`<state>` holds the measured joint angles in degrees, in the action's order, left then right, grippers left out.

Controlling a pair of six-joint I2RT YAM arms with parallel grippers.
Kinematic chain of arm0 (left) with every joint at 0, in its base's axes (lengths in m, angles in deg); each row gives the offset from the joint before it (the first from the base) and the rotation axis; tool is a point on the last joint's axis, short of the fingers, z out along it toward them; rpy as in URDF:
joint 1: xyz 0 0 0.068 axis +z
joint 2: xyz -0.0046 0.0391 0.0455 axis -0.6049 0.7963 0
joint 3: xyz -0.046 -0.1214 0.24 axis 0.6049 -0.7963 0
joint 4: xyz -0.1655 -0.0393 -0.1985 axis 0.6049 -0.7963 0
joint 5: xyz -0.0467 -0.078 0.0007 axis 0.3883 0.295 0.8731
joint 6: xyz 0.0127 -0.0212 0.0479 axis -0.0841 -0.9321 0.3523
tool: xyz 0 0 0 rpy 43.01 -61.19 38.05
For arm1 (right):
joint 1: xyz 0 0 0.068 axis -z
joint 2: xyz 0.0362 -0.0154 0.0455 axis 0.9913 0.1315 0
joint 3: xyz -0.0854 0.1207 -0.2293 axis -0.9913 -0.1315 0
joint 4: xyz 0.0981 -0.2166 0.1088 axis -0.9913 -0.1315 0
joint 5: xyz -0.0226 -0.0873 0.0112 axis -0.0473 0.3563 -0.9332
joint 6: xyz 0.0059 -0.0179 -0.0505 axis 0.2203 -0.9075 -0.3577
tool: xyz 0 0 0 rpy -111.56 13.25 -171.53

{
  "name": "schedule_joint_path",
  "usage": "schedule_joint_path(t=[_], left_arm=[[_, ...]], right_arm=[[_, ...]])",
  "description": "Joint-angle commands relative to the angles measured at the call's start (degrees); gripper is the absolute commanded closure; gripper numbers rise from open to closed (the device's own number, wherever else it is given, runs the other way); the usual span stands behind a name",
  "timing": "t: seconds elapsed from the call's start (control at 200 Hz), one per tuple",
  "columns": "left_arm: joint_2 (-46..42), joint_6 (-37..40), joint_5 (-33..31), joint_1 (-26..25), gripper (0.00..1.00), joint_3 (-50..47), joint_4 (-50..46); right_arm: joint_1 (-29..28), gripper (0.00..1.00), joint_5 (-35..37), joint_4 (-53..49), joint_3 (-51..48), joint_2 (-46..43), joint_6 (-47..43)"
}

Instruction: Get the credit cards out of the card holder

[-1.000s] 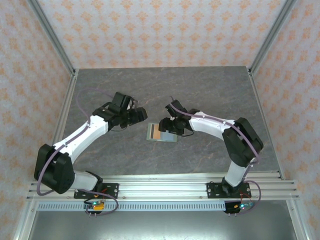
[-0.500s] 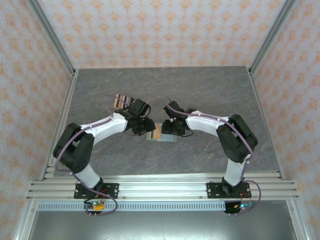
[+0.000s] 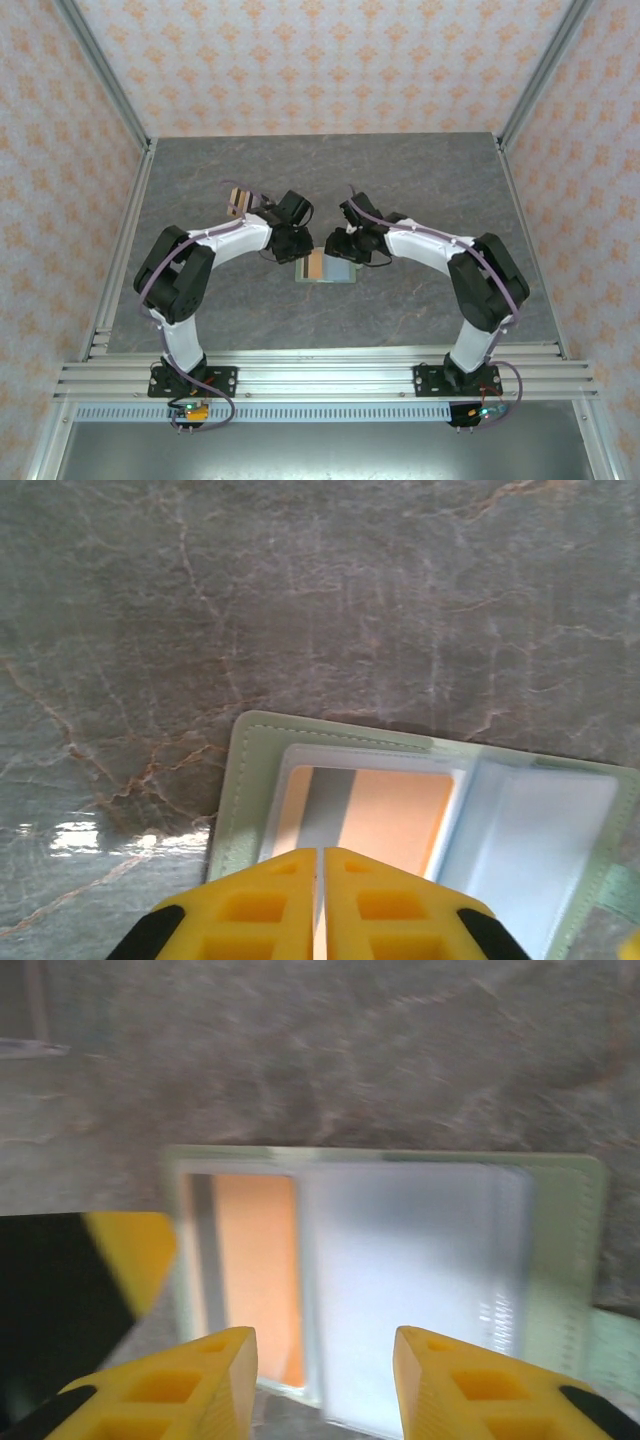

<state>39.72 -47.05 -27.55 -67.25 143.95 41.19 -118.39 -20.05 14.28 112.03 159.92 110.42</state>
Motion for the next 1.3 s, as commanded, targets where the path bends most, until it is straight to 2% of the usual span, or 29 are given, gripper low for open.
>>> schedule_joint_path(t=[0.0, 0.265, 0.47, 0.816, 1.296], left_arm=[[0.05, -0.37, -3.08, -0.13, 0.91, -0.31, -1.15], [-0.20, -1.09, -4.37, -0.19, 0.95, -2.37, -0.66], [0.98, -1.49, -3.87, -0.14, 0.97, -2.59, -0.34], [2.24, -2.50, -4.01, -0.21, 1.00, -4.55, -0.90], [2.94, -2.63, -3.71, -0.24, 1.00, -6.26, 0.11]], right_arm=[[0.00, 0.65, -4.32, 3.01, 0.89, 1.46, 3.46], [-0.42, 0.80, -5.72, 2.22, 3.50, 6.62, 3.25], [-0.53, 0.86, -6.61, 2.01, 4.89, 9.52, 2.76], [-0.54, 0.87, -4.06, 0.13, 5.12, 10.96, 1.68], [-0.44, 0.84, -10.18, 3.43, 4.50, 11.76, 2.09]])
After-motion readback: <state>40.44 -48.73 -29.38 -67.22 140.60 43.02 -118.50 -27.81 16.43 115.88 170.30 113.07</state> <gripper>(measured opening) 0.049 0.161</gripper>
